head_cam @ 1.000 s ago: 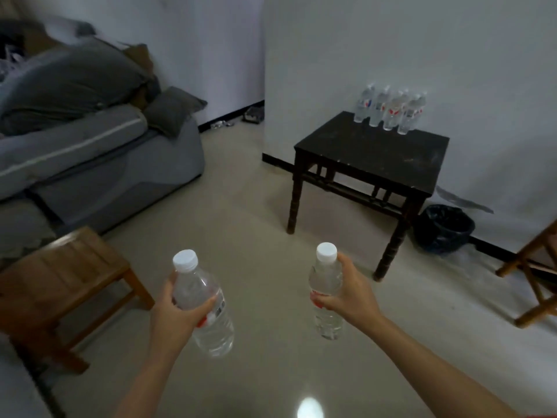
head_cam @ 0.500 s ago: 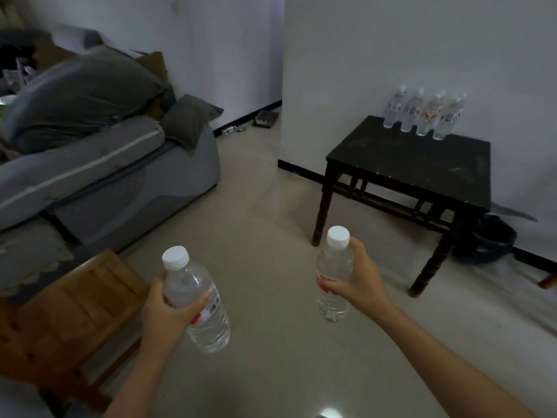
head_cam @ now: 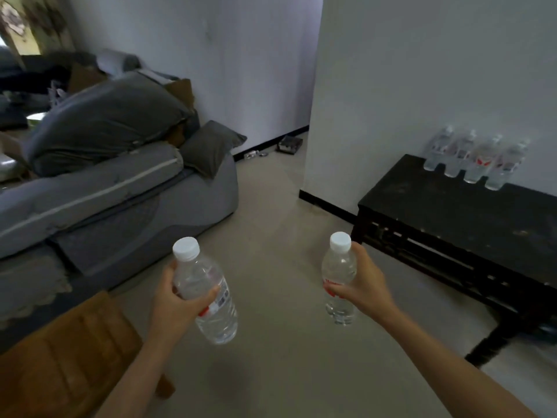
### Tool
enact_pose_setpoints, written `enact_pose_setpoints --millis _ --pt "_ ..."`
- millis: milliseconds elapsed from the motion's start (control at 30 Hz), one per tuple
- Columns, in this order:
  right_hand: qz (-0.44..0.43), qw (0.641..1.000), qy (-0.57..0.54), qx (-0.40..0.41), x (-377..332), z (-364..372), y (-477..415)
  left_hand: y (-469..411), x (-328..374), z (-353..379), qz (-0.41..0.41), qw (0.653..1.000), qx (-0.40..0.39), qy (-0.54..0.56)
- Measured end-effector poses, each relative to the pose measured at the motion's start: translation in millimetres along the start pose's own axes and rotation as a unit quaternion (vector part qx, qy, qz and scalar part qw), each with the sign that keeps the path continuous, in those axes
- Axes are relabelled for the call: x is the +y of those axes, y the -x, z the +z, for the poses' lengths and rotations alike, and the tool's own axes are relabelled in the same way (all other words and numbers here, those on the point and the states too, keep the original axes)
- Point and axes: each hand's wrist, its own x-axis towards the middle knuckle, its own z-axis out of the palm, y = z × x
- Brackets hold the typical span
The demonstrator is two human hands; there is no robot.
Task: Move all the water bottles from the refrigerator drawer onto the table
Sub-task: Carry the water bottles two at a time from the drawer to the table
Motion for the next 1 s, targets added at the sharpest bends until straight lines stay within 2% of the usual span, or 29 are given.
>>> enact_pose_setpoints --millis 333,767,1000 --pt "0.015 0.999 -0.023 -0.017 -8 59 -119 -122 -32 9 -0.019 1.000 0.019 0.007" --pt "0.086 0.993 -0.022 0.074 -47 144 -272 -364 -55 -3 0.030 0.998 -0.050 0.011" --pt "0.138 0.985 -0.028 0.098 -29 153 -322 -439 -71 44 0.000 0.995 -0.094 0.025"
